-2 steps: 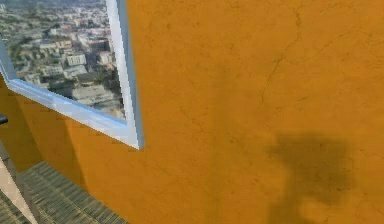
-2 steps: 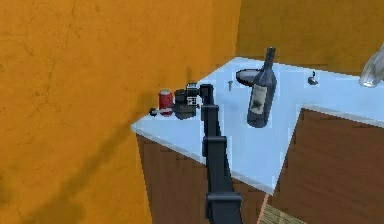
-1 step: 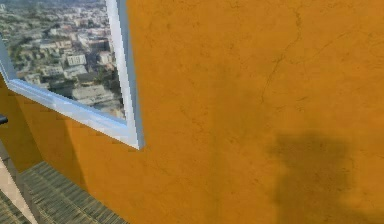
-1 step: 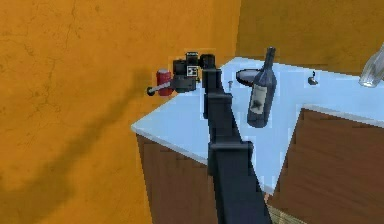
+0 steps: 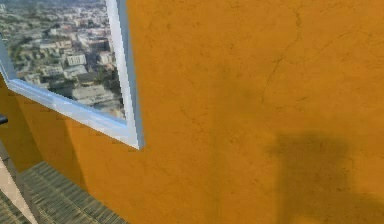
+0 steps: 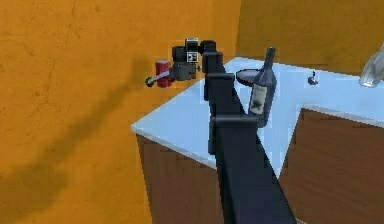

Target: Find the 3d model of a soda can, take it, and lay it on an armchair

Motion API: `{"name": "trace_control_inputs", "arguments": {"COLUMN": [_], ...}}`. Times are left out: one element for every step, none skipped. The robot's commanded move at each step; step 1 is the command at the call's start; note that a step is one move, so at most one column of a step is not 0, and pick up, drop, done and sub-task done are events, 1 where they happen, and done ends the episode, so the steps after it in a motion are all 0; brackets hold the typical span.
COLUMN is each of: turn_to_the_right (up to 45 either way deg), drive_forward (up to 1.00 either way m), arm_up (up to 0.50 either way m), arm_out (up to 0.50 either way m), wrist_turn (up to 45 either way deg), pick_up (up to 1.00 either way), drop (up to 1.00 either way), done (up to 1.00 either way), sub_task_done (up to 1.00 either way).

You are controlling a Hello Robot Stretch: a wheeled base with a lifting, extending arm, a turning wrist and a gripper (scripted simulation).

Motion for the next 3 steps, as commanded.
{"name": "trace_control_inputs", "arguments": {"turn_to_the_right": [0.0, 0.0, 0.0], "drive_forward": [0.00, 0.00, 0.00], "arm_up": [0.00, 0.00, 0.00], "arm_out": [0.00, 0.00, 0.00], "wrist_turn": [-45.0, -45.0, -12.0], "pick_up": [0.00, 0.00, 0.00], "drop": [0.00, 0.00, 0.00], "done": [0.00, 0.00, 0.00], "sub_task_done": [0.00, 0.00, 0.00]}}
